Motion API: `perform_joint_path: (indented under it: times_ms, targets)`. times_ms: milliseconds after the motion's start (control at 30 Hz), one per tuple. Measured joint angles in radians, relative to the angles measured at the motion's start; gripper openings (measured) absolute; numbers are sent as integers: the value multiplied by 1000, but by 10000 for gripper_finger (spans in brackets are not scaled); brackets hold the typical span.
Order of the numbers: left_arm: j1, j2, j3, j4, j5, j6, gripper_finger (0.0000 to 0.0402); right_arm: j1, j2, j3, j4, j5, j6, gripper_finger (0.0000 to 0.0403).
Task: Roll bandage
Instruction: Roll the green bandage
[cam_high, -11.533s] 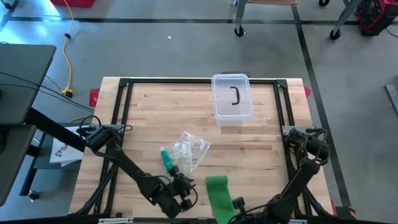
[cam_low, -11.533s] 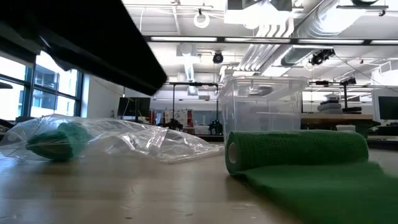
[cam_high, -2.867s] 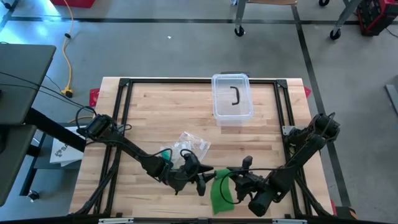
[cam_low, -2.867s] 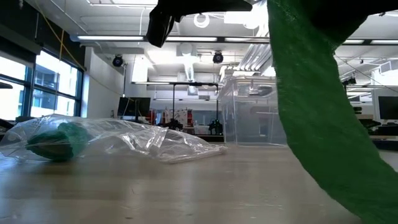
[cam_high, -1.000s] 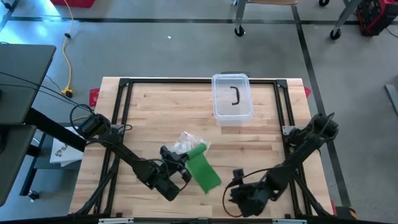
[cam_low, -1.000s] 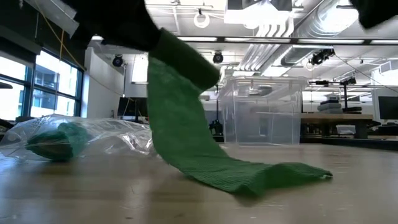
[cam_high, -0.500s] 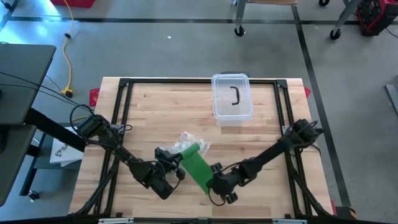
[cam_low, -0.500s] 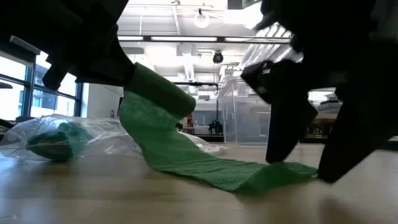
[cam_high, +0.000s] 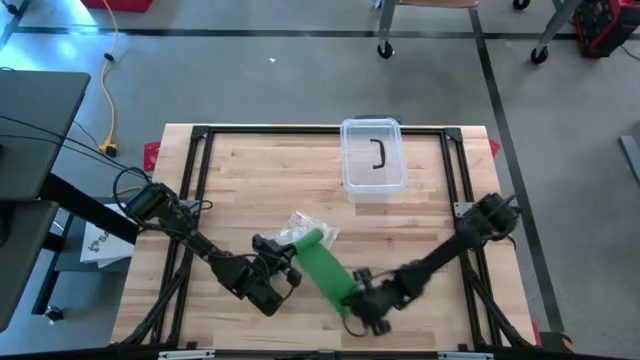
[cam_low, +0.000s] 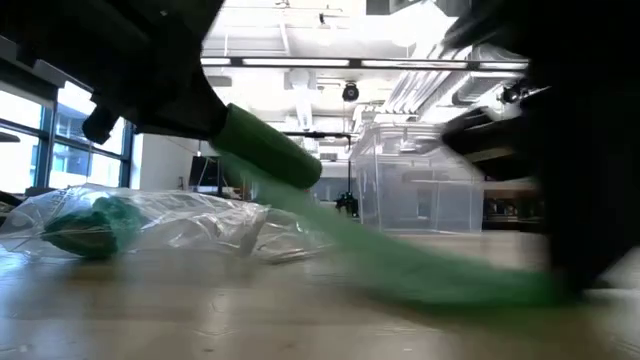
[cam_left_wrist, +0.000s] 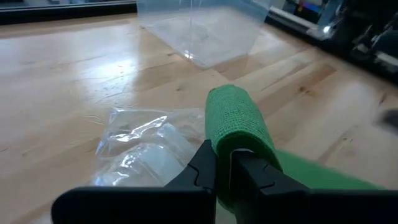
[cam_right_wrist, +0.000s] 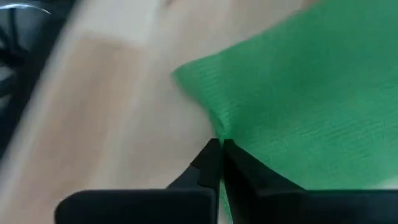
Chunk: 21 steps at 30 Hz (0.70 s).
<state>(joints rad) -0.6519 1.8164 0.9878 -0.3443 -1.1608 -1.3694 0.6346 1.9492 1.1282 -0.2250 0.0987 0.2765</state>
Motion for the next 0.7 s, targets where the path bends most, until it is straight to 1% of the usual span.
perform_joint_path:
  times_ms: [133,233,367,467,567,700]
  targets:
    - [28,0,0,5,17,63,9,84,-116,0,-58,97,101,3]
    - [50,0,0,9,52,106,8,139,-197,1,-49,156,148,1]
    - [71,-1,0,75,86,226,8,217,-283,43,-53,258,186,0]
    - [78,-1,0,167,143,360,7,262,-298,119,-105,342,136,0]
    - [78,-1,0,269,209,499,7,295,-298,231,-183,440,79,0]
    - [67,-1,0,401,314,671,6,317,-300,376,-381,568,55,0]
